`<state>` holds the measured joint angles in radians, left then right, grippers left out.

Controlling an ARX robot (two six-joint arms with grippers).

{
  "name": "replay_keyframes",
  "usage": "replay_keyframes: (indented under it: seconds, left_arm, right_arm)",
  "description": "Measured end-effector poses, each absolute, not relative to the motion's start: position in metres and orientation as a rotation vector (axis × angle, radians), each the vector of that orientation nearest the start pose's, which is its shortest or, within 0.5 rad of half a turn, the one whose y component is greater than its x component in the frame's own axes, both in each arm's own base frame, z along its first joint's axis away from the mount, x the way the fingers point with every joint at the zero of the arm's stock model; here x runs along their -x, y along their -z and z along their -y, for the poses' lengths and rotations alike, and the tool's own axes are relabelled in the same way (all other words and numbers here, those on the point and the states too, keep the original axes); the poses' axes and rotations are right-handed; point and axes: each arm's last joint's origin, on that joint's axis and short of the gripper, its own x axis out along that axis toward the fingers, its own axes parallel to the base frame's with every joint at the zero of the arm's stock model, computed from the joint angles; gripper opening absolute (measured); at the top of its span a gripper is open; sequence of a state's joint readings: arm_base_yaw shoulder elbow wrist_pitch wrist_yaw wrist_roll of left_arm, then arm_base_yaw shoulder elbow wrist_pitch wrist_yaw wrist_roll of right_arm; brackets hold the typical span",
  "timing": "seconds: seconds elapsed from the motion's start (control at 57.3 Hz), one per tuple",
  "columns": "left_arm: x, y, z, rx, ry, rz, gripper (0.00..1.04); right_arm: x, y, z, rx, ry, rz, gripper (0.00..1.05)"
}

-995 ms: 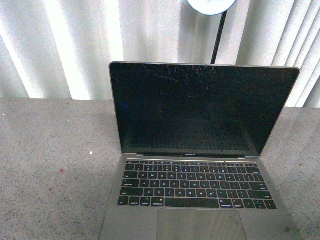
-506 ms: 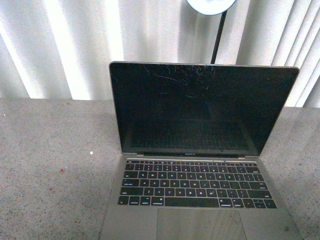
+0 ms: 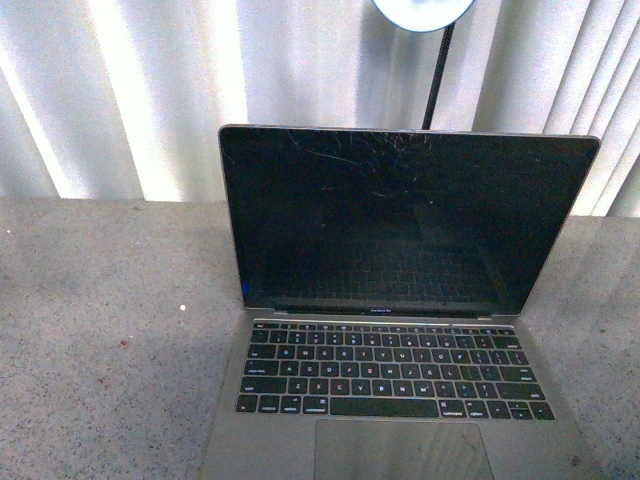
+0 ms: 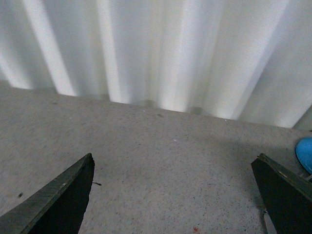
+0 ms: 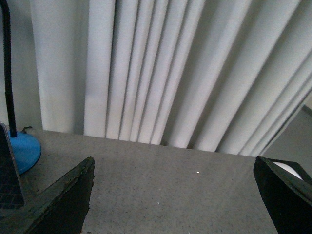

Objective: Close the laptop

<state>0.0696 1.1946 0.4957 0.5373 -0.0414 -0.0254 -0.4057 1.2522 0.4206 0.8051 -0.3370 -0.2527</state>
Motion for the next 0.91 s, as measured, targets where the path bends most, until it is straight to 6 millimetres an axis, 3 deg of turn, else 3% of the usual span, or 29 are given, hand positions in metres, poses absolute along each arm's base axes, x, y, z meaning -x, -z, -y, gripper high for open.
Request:
replay_keyframes:
  seconds: [0.192, 0.349, 0.541, 0.681, 0.907]
  left_arm:
    - [-0.309, -0.235, -0.017, -0.117, 0.014, -0.238, 0.98]
    - [-0.352, -0.268, -0.002, -0.287, 0.211, -0.246, 0.98]
    - [-0.379, -0.293, 0.025, -0.498, 0.370, -0.255, 0.98]
    - [-0.395, -0.293, 0.048, -0.649, 0.446, -0.282, 0.98]
    - [-0.410, -0.298, 0.075, -0.774, 0.508, -0.248, 0.98]
  right_arm:
    - [-0.283, -0.242, 0.100, 0.363, -0.053, -0.019, 0.97]
    - [-0.316, -0.260, 0.095, 0.540, -0.320, 0.007, 0.97]
    - [-0.337, -0.257, 0.091, 0.706, -0.472, -0.026, 0.97]
    - [-0.354, -0.253, 0.087, 0.788, -0.528, -0.047, 0.97]
    - [-0.381, -0.262, 0.080, 0.870, -0.559, -0.033, 0.97]
